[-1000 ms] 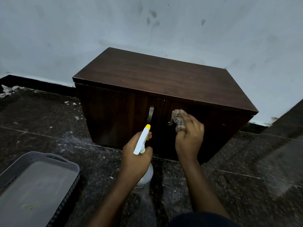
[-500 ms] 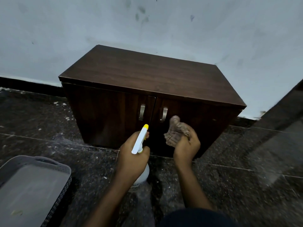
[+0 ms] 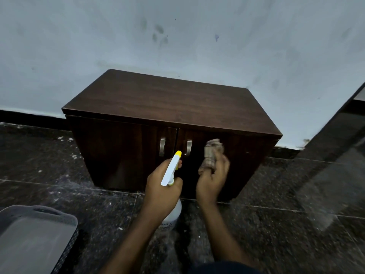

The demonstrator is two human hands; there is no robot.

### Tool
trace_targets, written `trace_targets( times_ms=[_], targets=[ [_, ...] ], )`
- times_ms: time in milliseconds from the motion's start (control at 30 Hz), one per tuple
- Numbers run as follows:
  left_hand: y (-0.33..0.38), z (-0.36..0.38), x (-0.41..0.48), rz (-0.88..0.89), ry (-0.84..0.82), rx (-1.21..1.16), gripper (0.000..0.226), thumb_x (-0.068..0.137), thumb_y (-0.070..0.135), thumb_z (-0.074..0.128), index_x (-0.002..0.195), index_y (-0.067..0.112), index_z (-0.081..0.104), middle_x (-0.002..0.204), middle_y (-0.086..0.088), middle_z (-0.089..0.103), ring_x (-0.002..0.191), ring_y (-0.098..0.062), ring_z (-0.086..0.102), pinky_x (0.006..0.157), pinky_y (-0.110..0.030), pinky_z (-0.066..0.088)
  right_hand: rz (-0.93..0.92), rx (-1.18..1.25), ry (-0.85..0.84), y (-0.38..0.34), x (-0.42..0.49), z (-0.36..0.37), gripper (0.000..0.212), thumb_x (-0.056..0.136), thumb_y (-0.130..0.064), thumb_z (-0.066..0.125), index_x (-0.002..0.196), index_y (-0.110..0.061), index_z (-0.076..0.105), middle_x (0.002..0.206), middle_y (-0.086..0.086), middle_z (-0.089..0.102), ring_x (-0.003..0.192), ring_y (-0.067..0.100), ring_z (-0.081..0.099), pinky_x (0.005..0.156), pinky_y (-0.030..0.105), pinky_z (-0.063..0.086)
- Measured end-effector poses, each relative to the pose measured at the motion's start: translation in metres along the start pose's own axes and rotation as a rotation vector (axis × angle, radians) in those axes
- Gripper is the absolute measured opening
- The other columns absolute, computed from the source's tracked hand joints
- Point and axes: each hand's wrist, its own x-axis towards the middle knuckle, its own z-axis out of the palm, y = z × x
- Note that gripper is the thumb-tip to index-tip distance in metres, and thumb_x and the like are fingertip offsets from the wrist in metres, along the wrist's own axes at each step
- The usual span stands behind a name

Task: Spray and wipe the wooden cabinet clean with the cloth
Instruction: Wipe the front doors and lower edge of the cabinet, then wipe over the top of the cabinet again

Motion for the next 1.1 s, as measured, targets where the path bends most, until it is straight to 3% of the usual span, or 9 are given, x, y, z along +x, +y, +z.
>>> trace_targets(
  times_ms=[133, 267, 367, 467, 733, 833, 967, 1033, 1100],
  targets=[
    [0.006, -0.008, 0.006, 0.016, 0.042, -0.003, 0.049, 0.083, -0.015, 0.059, 0.107, 0.027, 0.072, 0.090, 0.013, 0.072, 0.055, -0.002, 0.054, 0.052, -0.014, 0.043, 0.188, 0.354, 0.182, -0.034, 0.001, 0.001, 0.043, 0.095, 0.005, 0.053, 0.131, -0.015, 0.063, 0.129, 0.008, 0.066, 0.117, 0.020, 0.066, 0.093, 0.034, 0.058],
    [0.023, -0.026, 0.013, 0.041, 0.081, 0.010, 0.050, 0.085, -0.010, 0.060, 0.099, 0.037, 0.070, 0.072, 0.006, 0.066, 0.048, -0.002, 0.048, 0.048, -0.014, 0.040, -0.152, 0.266, 0.383, -0.076, 0.055, -0.039, 0.045, 0.089, -0.007, 0.053, 0.133, -0.012, 0.063, 0.133, 0.018, 0.061, 0.122, 0.033, 0.061, 0.103, 0.046, 0.051],
    [0.043, -0.041, 0.022, 0.074, 0.101, 0.036, 0.048, 0.085, -0.005, 0.061, 0.091, 0.042, 0.067, 0.064, 0.015, 0.063, 0.050, -0.007, 0.056, 0.048, -0.021, 0.046, -0.376, -0.373, 0.253, -0.093, 0.108, -0.060, 0.056, 0.084, -0.004, 0.044, 0.137, -0.007, 0.063, 0.145, 0.017, 0.057, 0.137, 0.040, 0.048, 0.118, 0.054, 0.033],
    [0.067, -0.053, 0.030, 0.102, 0.114, 0.055, 0.042, 0.088, -0.003, 0.062, 0.095, 0.038, 0.069, 0.077, 0.004, 0.069, 0.057, -0.025, 0.067, 0.053, -0.042, 0.057, -0.307, -0.741, 0.012, -0.092, 0.121, -0.052, 0.063, 0.073, -0.012, 0.046, 0.132, -0.012, 0.068, 0.143, 0.018, 0.059, 0.140, 0.039, 0.044, 0.123, 0.059, 0.019],
    [0.076, -0.106, 0.040, 0.072, 0.400, 0.048, 0.037, 0.071, 0.009, 0.060, 0.093, 0.036, 0.074, 0.091, 0.007, 0.077, 0.049, -0.018, 0.064, 0.050, -0.019, 0.051, -0.859, -0.758, -0.441, -0.086, 0.023, 0.063, 0.067, 0.088, -0.019, 0.050, 0.154, -0.010, 0.044, 0.160, 0.011, 0.043, 0.153, 0.035, 0.028, 0.126, 0.054, 0.015],
    [0.066, -0.138, 0.043, -0.014, 0.532, 0.115, 0.042, 0.069, 0.015, 0.059, 0.087, 0.050, 0.072, 0.080, 0.007, 0.075, 0.049, -0.018, 0.063, 0.053, -0.026, 0.053, -1.021, -0.723, -0.671, -0.108, -0.002, 0.126, 0.069, 0.094, -0.030, 0.051, 0.157, -0.007, 0.037, 0.163, 0.016, 0.036, 0.154, 0.037, 0.023, 0.127, 0.051, 0.011],
    [0.065, -0.167, 0.053, -0.028, 0.648, 0.196, 0.047, 0.073, 0.015, 0.060, 0.082, 0.061, 0.065, 0.073, -0.011, 0.067, 0.063, -0.028, 0.059, 0.066, -0.050, 0.054, -1.222, -0.786, -0.857, -0.143, -0.031, 0.202, 0.062, 0.104, -0.034, 0.028, 0.159, -0.005, 0.032, 0.165, 0.017, 0.031, 0.154, 0.038, 0.024, 0.125, 0.050, 0.014],
    [0.064, -0.173, 0.063, -0.020, 0.688, 0.234, 0.040, 0.074, 0.014, 0.058, 0.081, 0.053, 0.065, 0.074, -0.021, 0.062, 0.064, -0.040, 0.057, 0.063, -0.056, 0.053, -1.230, -0.857, -0.874, -0.156, -0.030, 0.227, 0.058, 0.105, -0.026, 0.020, 0.158, -0.005, 0.033, 0.161, 0.019, 0.037, 0.148, 0.039, 0.034, 0.123, 0.050, 0.021],
    [0.062, -0.175, 0.069, -0.009, 0.713, 0.220, 0.022, 0.074, 0.013, 0.059, 0.083, 0.031, 0.066, 0.071, -0.023, 0.061, 0.059, -0.035, 0.056, 0.056, -0.051, 0.051, -1.202, -0.863, -0.902, -0.162, -0.024, 0.240, 0.052, 0.106, -0.021, 0.019, 0.152, -0.005, 0.037, 0.154, 0.022, 0.044, 0.139, 0.040, 0.043, 0.115, 0.049, 0.027]
  ],
)
